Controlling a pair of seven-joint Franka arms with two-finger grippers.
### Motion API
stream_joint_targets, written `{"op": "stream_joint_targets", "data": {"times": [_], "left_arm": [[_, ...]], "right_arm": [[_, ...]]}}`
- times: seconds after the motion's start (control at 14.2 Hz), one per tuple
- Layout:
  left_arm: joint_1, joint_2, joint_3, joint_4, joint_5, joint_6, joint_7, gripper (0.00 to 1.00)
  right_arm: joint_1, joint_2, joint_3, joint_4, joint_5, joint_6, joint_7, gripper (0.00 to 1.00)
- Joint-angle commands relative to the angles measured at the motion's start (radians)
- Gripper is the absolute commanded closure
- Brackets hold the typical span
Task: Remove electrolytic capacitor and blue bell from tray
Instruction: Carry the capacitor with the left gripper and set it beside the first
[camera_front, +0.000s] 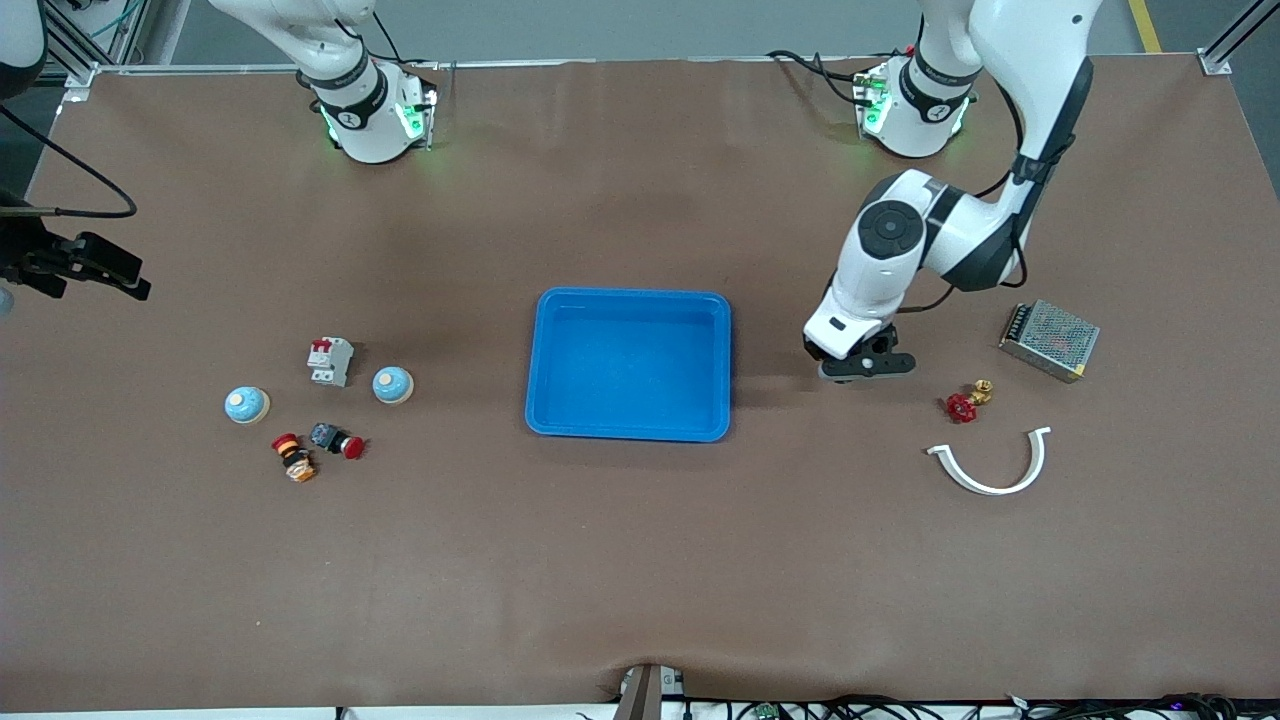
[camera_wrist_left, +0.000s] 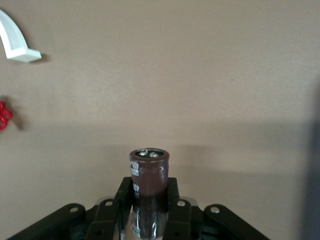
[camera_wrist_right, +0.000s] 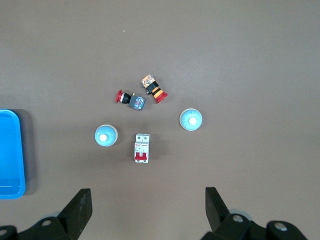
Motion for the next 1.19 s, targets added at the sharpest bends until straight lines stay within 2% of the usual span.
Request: {"op": "stream_joint_targets", "data": {"times": [0.0,0.49,1.12], "left_arm": [[0.045,0.020,-0.016,-0.016,0.017,0.065,0.081,1.00],[0.093,0.107,-0.017,0.005,0.006,0.096,0.250,1.00],[0.104,0.140,-0.017,0.024,0.006,0.096,0.264,1.00]], "right_arm": [[-0.019,0.011,0.014,0.022,0.004,-0.015,-0.001,0.00],[-0.014,0.012,0.014,0.021,0.001,-0.015,-0.003,0.00],[-0.014,0.011,0.014,0.021,0.001,-0.018,-0.003,0.00]]}}
